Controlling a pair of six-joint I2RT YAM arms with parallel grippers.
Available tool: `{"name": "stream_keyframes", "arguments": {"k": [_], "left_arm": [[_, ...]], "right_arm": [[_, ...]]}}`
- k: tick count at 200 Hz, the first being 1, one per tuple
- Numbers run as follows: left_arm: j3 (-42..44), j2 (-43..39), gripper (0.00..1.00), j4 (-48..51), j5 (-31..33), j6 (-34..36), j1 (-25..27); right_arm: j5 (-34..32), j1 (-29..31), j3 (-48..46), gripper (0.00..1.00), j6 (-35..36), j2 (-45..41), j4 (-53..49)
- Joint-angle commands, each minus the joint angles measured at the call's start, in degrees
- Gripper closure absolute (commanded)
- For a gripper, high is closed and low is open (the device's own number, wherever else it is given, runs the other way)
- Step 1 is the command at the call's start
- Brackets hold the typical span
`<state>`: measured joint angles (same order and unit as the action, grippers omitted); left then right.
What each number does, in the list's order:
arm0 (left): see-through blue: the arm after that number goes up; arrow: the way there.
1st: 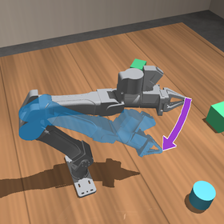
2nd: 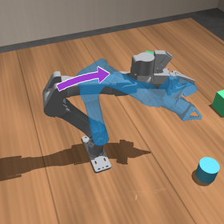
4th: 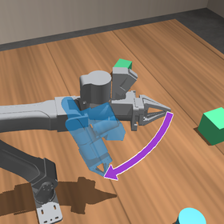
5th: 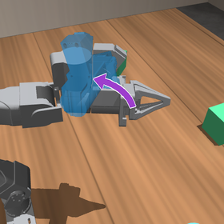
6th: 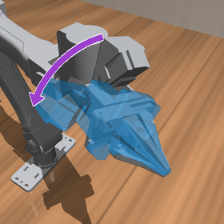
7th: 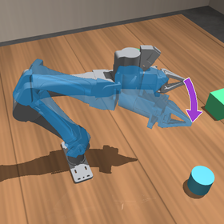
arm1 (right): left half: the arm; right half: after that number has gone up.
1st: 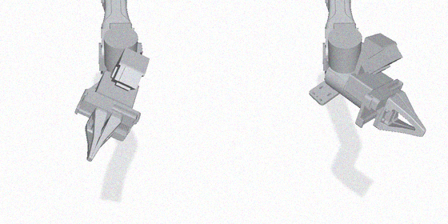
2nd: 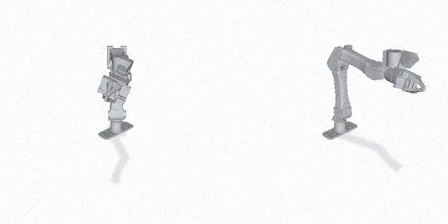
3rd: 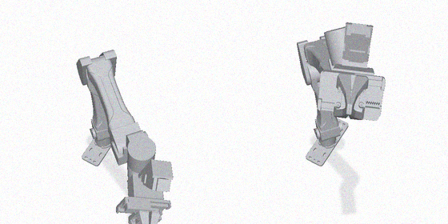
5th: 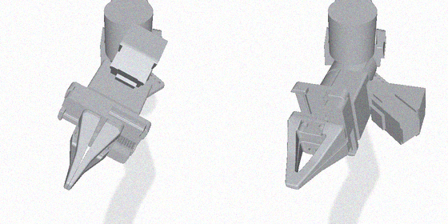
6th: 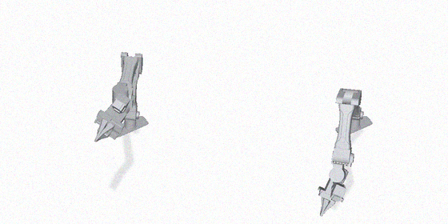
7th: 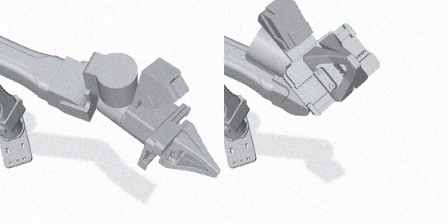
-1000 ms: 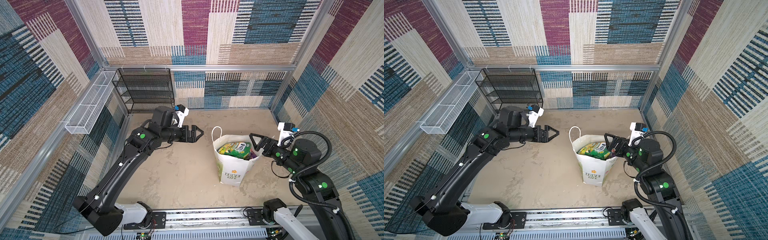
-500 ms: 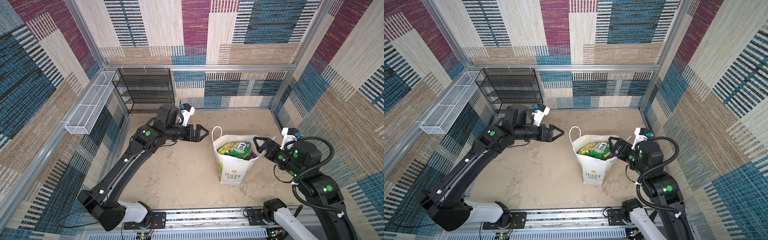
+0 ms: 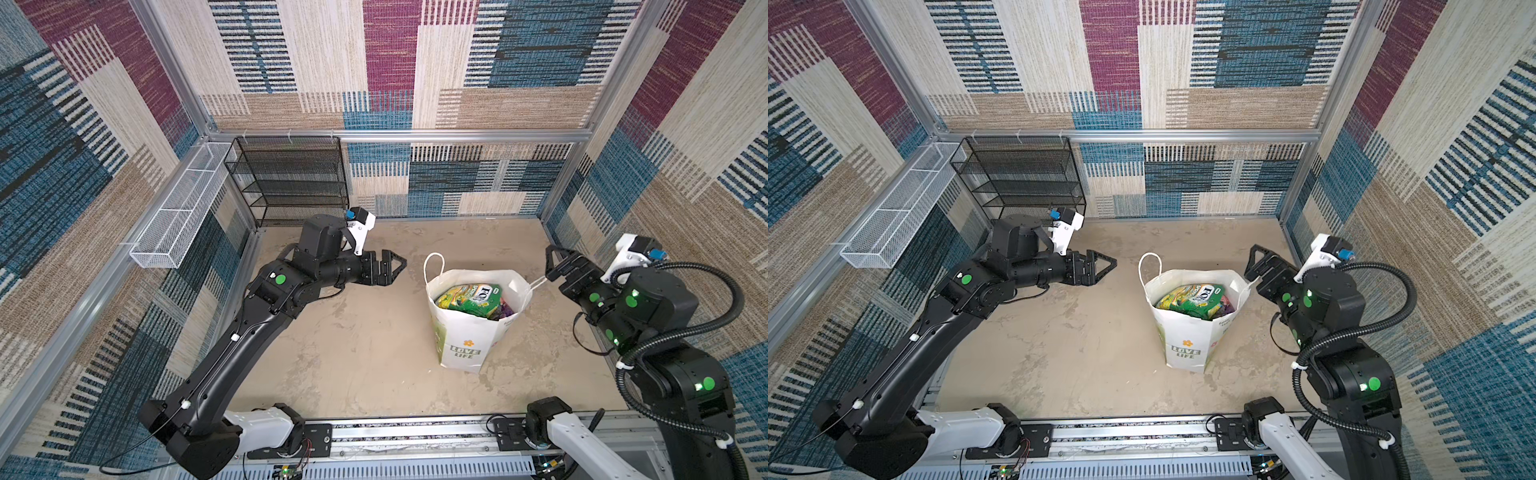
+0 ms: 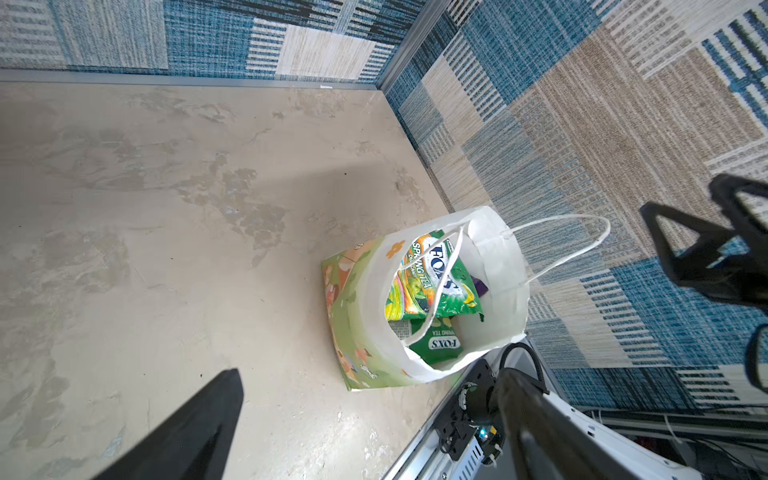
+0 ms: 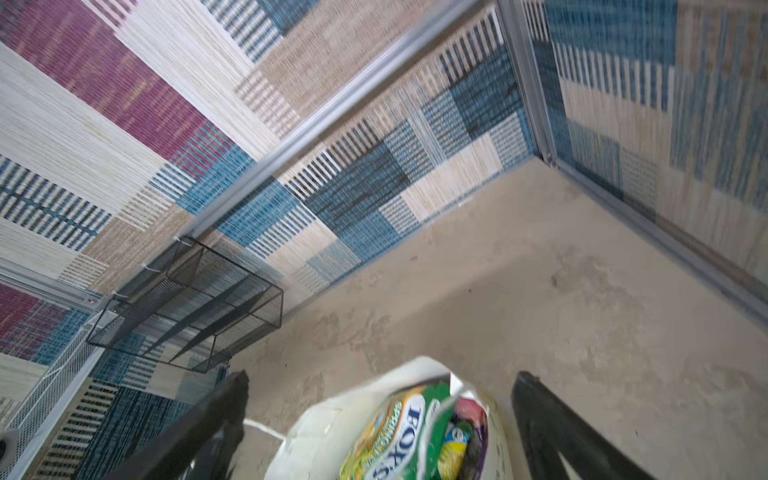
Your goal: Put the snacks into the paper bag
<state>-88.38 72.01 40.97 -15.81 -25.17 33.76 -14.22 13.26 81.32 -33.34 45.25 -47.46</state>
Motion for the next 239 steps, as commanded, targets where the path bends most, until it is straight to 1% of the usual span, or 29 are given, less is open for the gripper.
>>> {"name": "stream_keyframes", "arguments": {"k": [1, 13, 28, 39, 47, 66, 86, 107, 120, 130, 146, 155, 168, 180, 190, 209, 217, 229, 239], "left_arm": [[1.44, -1.74, 0.01, -2.56, 7.63, -0.21, -0.25], [3.36, -3.17, 0.01, -2.66, 13.04, -0.3, -0.47], [6.44, -4.54, 0.01, -3.04, 19.81, -0.48, -1.5], [10.09, -5.62, 0.01, -5.19, 23.73, 0.26, -2.35], [13.05, -6.44, 0.01, -7.1, 25.69, 0.26, -3.26], [19.57, -7.95, 0.01, -11.54, 28.77, -0.44, -5.54], [26.77, -9.28, 0.01, -17.1, 32.06, -3.54, -7.56], [34.46, -10.92, 0.01, -24.58, 34.69, -5.94, -9.12], [38.2, -11.91, 0.0, -28.93, 36.6, -5.65, -9.6], [40.76, -12.49, 0.0, -32.11, 38.96, -4.5, -9.69], [44.74, -12.94, 0.01, -35.31, 44.41, -3.92, -10.06], [47.53, -13.25, 0.01, -38.05, 46.75, -2.69, -10.36], [51.74, -13.59, 0.01, -43.15, 49.69, 0.51, -10.76], [55.02, -13.59, 0.01, -47.31, 51.5, 3.62, -11.03], [56.74, -13.24, 0.01, -49.62, 52.52, 6.48, -11.07], [58.64, -10.91, 0.01, -52.82, 57.21, 11.01, -11.39], [59.82, -9.56, 0.01, -55.69, 58.98, 12.34, -11.64], [61.36, -7.74, 0.01, -60.12, 59.98, 14.23, -12.41], [60.69, -7.5, 0.01, -58.52, 59.52, 14.13, -12.87]], "right_arm": [[-8.54, -0.03, 0.92, 0.0, 7.63, 4.52, 9.44], [-12.65, 0.01, -0.7, 0.0, 10.58, 7.12, 13.72], [-17.83, -0.56, -5.6, 0.0, 14.86, 9.32, 21.55], [-19.9, -2.58, -9.12, 0.0, 16.57, 10.66, 26.49], [-19.72, -5.03, -11.32, 0.0, 16.51, 11.55, 29.31], [-13.49, -13.51, -14.41, 0.0, 12.98, 14.17, 32.34], [-6.77, -21.11, -23.3, 0.0, 10.99, 14.92, 42.47], [1.55, -28.15, -29.92, 0.0, 7.91, 16.84, 48.49], [7.38, -31.36, -32.57, 0.0, 7.11, 18.48, 51.69], [8.93, -31.75, -34.96, 0.0, 9.43, 19.24, 54.61], [6.89, -31.77, -40.73, 0.0, 10.53, 19.36, 59.71], [7.68, -31.88, -44.55, 0.0, 12.23, 19.02, 63.95], [10.95, -31.89, -50.98, 0.0, 15.46, 18.61, 71.87], [12.05, -31.88, -56.39, 0.0, 16.37, 18.71, 79.53], [12.94, -31.83, -59.76, 0.0, 16.85, 19.12, 83.63], [14.37, -31.88, -63.01, 0.0, 16.74, 20.58, 88.33], [14.96, -31.82, -64.2, 0.0, 17.11, 21.28, 90.52], [15.65, -31.89, -65.82, 0.0, 17.72, 22.17, 93.29], [16.37, -31.82, -67.1, 0.0, 18.15, 22.76, 95.2]]}}
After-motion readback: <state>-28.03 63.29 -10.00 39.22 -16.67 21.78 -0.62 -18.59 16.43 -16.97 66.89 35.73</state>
